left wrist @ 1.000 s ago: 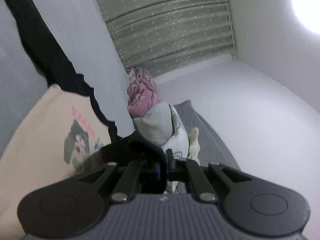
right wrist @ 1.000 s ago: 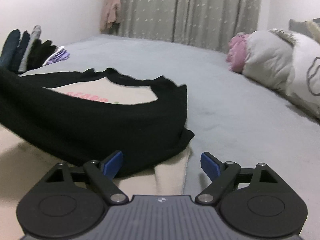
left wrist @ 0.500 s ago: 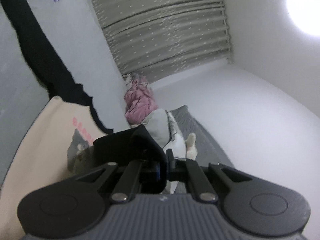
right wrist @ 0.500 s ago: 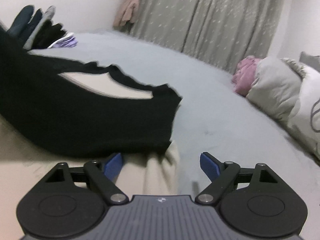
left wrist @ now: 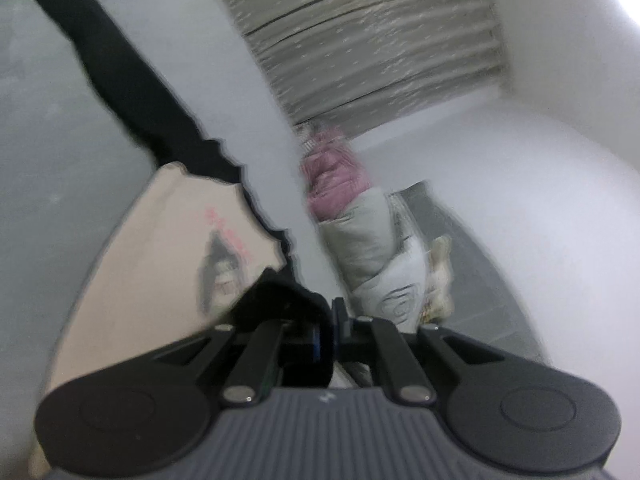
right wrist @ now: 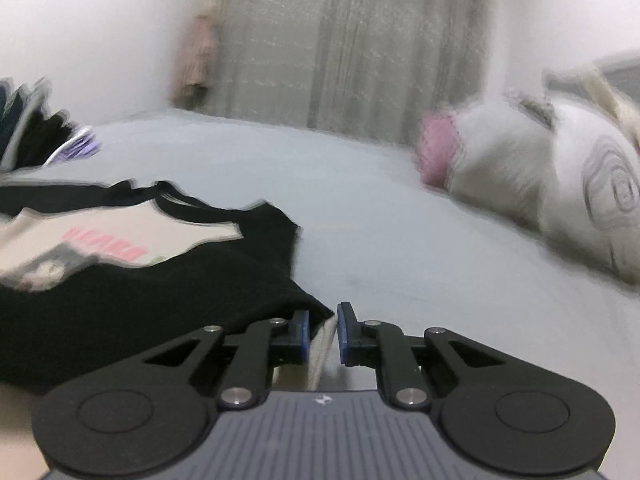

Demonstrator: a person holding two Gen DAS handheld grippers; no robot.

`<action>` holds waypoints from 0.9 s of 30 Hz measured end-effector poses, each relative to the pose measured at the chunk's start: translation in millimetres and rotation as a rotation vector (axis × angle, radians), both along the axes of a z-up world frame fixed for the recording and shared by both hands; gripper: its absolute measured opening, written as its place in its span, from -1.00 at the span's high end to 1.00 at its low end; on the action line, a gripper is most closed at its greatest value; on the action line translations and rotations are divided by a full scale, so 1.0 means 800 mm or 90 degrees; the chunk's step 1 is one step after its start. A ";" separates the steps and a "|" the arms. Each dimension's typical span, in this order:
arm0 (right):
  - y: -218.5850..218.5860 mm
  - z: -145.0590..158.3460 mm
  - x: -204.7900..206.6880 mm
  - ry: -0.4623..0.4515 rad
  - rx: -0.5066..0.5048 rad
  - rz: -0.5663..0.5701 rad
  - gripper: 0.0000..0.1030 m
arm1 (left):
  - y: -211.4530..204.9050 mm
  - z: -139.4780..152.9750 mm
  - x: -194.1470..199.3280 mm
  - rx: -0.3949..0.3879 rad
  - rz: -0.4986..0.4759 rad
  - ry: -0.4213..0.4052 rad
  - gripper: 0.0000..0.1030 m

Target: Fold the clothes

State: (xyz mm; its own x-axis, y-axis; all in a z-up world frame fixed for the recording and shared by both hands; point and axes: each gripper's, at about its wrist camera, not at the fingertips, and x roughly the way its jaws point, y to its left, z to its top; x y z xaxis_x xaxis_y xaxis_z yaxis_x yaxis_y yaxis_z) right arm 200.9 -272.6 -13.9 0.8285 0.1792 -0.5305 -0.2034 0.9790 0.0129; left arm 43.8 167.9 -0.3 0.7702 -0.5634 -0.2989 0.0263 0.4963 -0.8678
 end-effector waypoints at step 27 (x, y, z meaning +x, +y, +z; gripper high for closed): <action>0.050 -0.008 -0.029 -0.022 -0.339 0.150 0.34 | -0.003 -0.021 -0.009 0.207 -0.173 0.195 0.64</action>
